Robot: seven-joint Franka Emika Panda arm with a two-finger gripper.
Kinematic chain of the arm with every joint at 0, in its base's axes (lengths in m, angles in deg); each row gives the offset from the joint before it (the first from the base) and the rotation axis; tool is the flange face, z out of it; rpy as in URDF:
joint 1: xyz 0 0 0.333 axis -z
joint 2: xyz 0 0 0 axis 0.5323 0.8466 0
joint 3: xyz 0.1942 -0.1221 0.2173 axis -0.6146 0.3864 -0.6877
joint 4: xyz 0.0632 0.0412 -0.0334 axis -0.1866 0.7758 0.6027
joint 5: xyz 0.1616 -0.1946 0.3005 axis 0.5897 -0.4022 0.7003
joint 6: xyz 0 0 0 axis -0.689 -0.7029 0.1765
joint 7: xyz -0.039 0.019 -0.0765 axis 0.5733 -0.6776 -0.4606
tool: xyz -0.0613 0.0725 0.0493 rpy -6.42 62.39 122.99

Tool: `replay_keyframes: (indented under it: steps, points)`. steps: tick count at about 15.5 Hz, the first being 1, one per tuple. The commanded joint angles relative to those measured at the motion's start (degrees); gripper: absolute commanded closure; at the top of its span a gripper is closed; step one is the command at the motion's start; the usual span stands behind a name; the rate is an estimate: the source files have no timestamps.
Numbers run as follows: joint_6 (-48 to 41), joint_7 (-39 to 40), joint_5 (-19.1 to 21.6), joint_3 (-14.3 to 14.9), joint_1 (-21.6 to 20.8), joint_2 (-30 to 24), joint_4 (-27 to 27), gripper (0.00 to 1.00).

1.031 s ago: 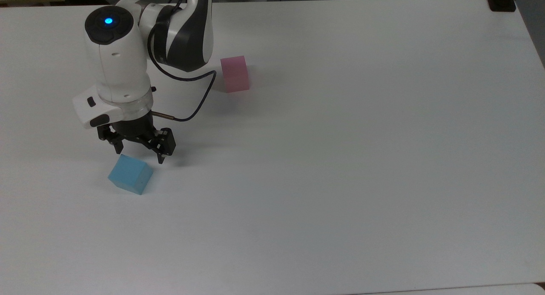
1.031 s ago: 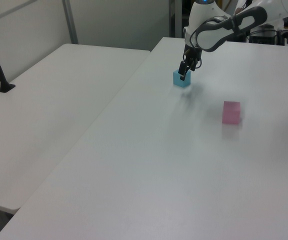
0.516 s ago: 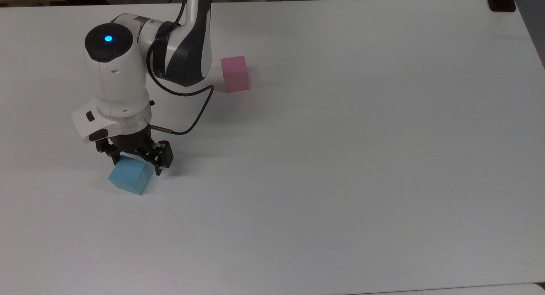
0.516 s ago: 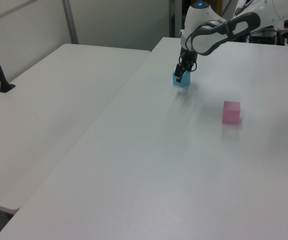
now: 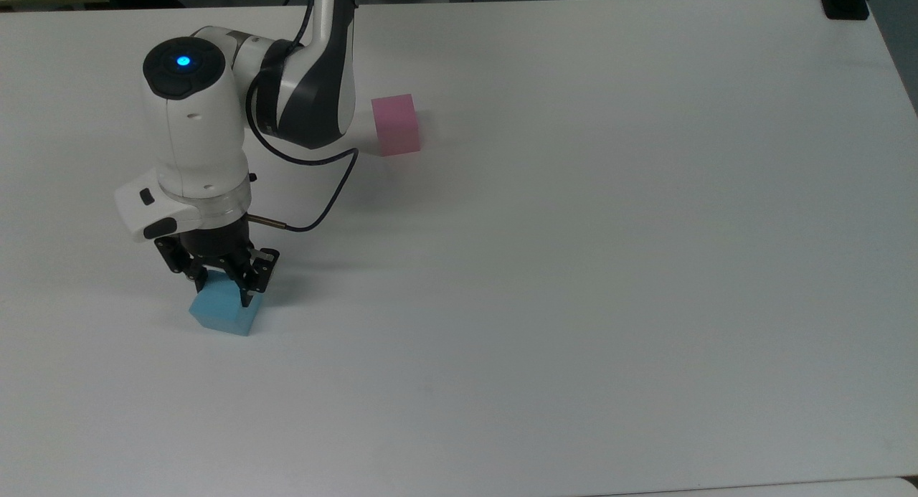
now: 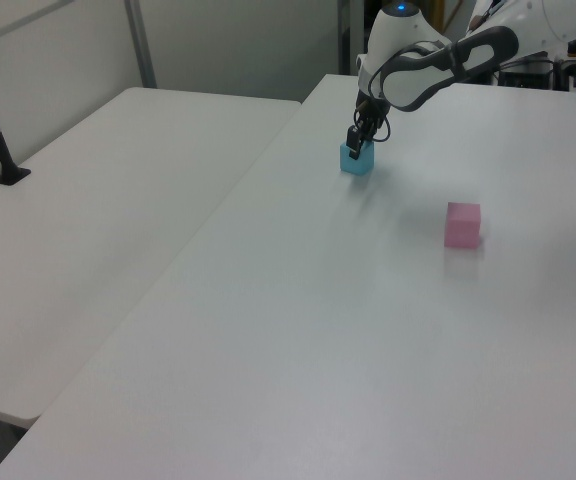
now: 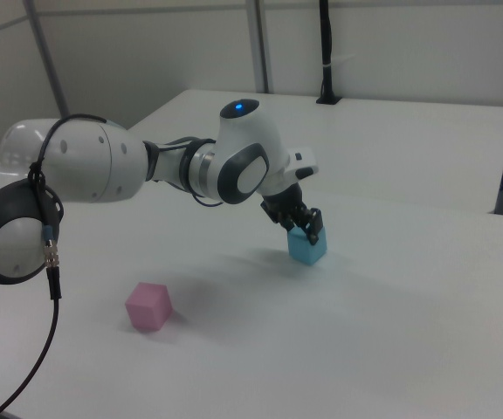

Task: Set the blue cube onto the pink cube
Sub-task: 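Lift the light-blue cube and carry it over the pink cube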

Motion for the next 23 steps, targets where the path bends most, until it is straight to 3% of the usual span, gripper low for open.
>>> replay_keyframes:
  steps: [1, 5, 10, 14, 23]
  points:
    - [-1.5, 0.6, -1.1, 0.3, 1.1, -7.2, 3.1, 0.84]
    - [-3.5, 3.2, -0.4, 0.2, 0.7, -19.9, 13.1, 0.82]
    - [-13.5, 5.1, -0.3, 0.5, -6.2, -34.9, 25.2, 0.79]
    - [-14.6, 4.9, -0.3, 0.5, -9.7, -42.4, 33.7, 0.79]
    - [-14.0, 6.7, -0.4, 0.4, -13.9, -49.9, 45.1, 0.79]
